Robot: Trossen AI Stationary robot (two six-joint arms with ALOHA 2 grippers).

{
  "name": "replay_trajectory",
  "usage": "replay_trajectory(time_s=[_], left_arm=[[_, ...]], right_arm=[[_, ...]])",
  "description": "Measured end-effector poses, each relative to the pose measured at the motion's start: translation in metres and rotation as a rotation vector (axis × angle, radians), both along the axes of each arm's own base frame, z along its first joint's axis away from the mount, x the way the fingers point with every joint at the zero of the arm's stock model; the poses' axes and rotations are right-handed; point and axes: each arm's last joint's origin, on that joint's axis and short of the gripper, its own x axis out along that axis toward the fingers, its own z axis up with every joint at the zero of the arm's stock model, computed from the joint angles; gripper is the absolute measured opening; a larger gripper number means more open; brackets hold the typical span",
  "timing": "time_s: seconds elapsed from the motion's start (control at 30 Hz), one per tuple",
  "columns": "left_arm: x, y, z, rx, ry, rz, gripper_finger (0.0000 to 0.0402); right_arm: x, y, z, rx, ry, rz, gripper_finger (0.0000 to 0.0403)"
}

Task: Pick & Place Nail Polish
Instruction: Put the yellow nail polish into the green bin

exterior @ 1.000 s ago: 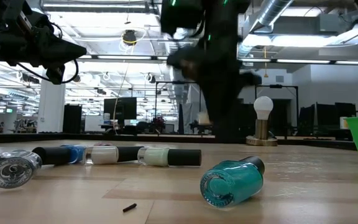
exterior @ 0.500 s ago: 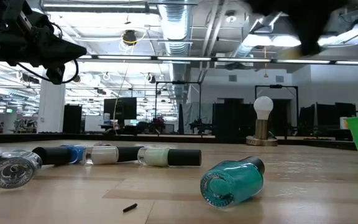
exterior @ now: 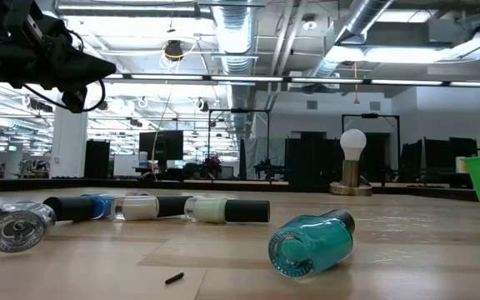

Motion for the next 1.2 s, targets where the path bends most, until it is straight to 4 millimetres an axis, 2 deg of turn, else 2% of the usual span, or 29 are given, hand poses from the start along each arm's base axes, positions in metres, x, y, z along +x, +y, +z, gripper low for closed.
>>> replay_trajectory(time_s=[0.13, 0.3, 0.5, 1.2], left_arm=[[0.0, 0.0, 0.0, 0.0, 0.0, 0.0, 0.0001], [0.0, 0.0, 0.0, 0.0, 0.0, 0.0, 0.0001], [0.0, 0.0, 0.0, 0.0, 0.0, 0.0, 0.0001], [0.0, 0.0, 0.0, 0.0, 0.0, 0.0, 0.0001]], right_arm=[[-0.008, 0.0, -0.017, 0.078, -0.023, -0.01, 0.0047], [-0.011, -0.01, -0.046, 0.14, -0.112, -0.072, 0.0047], [-0.018, -0.022, -0.077, 0.158, -0.136, -0.126, 0.0047], [-0.005, -0.046, -0.097, 0.088, -0.072, -0.234, 0.0047]])
